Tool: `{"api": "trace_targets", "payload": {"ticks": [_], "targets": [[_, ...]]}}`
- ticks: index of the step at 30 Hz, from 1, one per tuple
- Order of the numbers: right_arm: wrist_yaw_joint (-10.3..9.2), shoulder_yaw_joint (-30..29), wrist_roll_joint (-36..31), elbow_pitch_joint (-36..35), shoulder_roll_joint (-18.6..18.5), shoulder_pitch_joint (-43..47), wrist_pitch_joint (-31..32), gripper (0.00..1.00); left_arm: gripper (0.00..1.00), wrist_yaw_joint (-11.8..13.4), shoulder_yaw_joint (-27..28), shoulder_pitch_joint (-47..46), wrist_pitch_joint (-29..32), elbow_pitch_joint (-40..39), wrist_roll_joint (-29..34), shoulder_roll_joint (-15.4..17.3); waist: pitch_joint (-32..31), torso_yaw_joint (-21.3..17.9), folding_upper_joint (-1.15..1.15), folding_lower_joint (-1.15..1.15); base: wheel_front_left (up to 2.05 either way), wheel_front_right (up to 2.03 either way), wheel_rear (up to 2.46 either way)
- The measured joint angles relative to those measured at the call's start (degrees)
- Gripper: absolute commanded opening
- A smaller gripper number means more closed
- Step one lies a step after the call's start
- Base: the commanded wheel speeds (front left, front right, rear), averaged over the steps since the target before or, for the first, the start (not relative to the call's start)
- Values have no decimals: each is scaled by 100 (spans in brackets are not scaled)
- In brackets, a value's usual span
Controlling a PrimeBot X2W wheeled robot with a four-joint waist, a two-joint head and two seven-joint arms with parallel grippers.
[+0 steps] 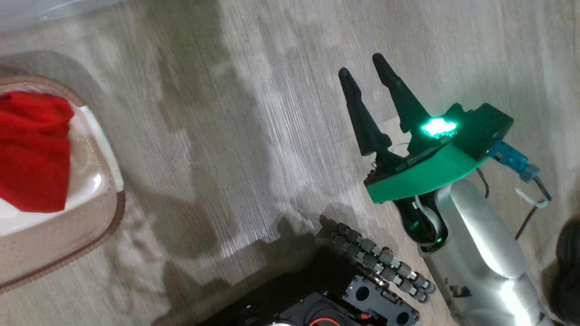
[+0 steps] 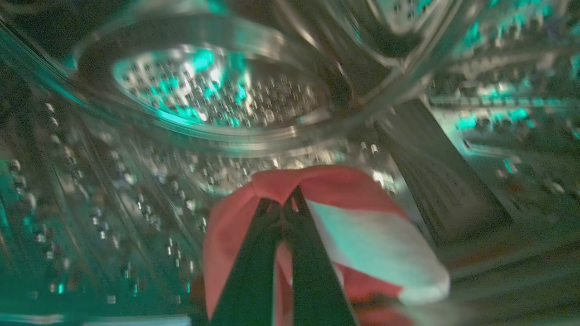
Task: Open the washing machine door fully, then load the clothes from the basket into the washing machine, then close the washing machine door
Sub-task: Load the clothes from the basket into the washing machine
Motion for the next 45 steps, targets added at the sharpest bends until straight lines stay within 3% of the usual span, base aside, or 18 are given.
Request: {"api": "trace_targets", "payload": {"ticks": [4,13,14,15,16,23,29,36,45], "targets": [[0,15,48,-56,1,-37,0,100,0,-5,21,-147,-697,297,87,69,120,-87,0,0,0,0,0],[0,-25,35,-48,2,-93,0,100,0,-92,59,44,-1112,907,-21,12,142,42,0,-1,0,0,0],[0,-36,31,-48,2,-116,0,100,23,-115,55,44,-1098,939,-59,-22,132,63,0,-1,0,0,0],[0,-46,31,-48,2,-129,0,100,85,-115,52,43,-1102,964,-89,-57,120,82,0,-1,0,0,0],[0,-54,30,-43,2,-130,0,100,100,-133,37,43,-1105,996,-93,-91,104,102,0,-1,0,0,0],[0,-196,-143,27,2,-125,0,100,100,-142,-102,211,-1523,1029,-77,-303,-111,261,0,-1,0,0,0],[0,-381,-356,110,1,-79,0,100,100,79,-141,1159,-2007,570,-169,-673,-421,486,0,-1,0,0,0],[0,-666,-669,179,0,157,0,100,100,482,-42,2739,-2622,-678,-489,-1114,-841,868,0,-1,0,0,0],[0,-1050,-1001,269,-2,284,0,100,100,980,25,4653,-2969,-2385,-595,-1479,-1297,1387,0,-1,0,0,0]]}}
